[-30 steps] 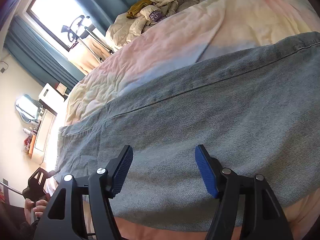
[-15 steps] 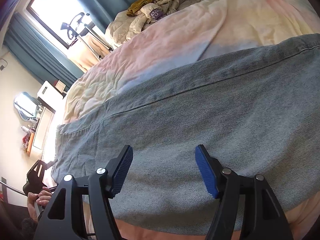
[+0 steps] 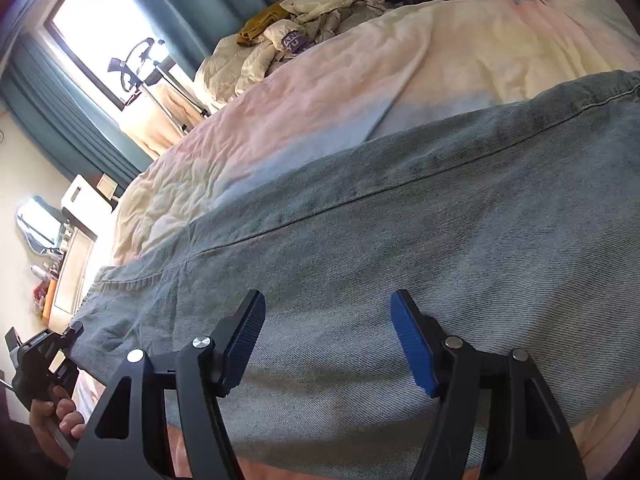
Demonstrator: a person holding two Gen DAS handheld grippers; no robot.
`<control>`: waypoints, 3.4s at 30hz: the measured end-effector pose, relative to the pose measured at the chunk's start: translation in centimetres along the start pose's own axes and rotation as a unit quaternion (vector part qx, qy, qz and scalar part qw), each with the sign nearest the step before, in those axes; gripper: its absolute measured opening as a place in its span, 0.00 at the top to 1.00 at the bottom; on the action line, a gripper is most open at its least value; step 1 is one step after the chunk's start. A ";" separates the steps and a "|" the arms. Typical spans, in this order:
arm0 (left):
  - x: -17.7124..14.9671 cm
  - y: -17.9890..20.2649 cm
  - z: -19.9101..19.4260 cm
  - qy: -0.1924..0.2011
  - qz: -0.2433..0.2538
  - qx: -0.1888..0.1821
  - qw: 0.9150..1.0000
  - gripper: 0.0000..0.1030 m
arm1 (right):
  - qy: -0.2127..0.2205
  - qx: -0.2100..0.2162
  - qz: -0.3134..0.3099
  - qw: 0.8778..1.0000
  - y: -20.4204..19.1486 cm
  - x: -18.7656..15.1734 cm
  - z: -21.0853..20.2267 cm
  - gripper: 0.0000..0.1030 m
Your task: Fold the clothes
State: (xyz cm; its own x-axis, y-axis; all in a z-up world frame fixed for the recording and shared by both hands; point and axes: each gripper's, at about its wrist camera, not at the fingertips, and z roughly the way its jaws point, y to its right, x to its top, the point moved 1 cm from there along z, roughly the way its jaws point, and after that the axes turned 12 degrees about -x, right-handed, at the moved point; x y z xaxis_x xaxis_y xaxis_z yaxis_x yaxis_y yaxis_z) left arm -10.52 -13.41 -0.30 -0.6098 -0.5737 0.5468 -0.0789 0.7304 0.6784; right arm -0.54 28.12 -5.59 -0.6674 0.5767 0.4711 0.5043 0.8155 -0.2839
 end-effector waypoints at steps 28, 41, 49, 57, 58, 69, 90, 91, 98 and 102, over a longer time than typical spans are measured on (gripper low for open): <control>-23.3 15.1 7.2 -0.216 0.327 -0.014 0.920 0.87 | 0.056 0.040 0.213 0.975 11.9 2.7 -4.1 0.33; -21.1 17.0 1.3 -0.233 0.376 -0.063 0.895 0.73 | 0.032 0.091 0.169 0.981 9.1 2.2 -3.4 0.33; -19.3 17.0 0.0 -0.234 0.375 -0.081 0.893 0.73 | -0.025 0.134 0.109 0.985 5.1 1.3 -1.1 0.33; -18.7 16.0 1.0 -0.225 0.373 -0.088 0.896 0.73 | -0.057 0.120 0.075 0.988 2.9 1.5 2.0 0.33; -18.6 15.7 1.1 -0.226 0.368 -0.090 0.897 0.73 | -0.059 0.109 0.065 0.990 2.6 1.6 2.4 0.33; -16.6 14.8 -0.6 -0.220 0.346 -0.147 0.900 0.73 | -0.078 0.085 -0.011 0.993 0.1 1.3 4.5 0.33; -10.7 9.3 0.7 -0.201 0.196 -0.147 0.948 0.73 | -0.086 0.055 -0.045 0.994 -1.0 0.5 5.1 0.49; -10.6 9.2 0.8 -0.199 0.195 -0.143 0.950 0.73 | -0.085 0.051 -0.040 0.994 -0.8 0.5 4.9 0.58; -10.5 8.5 0.9 -0.188 0.191 -0.130 0.955 0.73 | -0.051 0.063 -0.028 0.996 -0.8 0.6 1.2 0.82; -10.8 8.6 1.4 -0.185 0.201 -0.120 0.954 0.73 | -0.008 0.048 -0.026 0.998 -0.1 1.8 -1.9 0.82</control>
State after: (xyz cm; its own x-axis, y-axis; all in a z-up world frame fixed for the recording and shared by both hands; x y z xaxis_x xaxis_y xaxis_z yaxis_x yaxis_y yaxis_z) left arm -5.69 -0.39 -1.06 -0.7933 -0.0622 0.6057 0.3758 0.7327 0.5674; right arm -0.72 28.98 -3.11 -0.6999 0.5340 0.4744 0.4148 0.8445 -0.3387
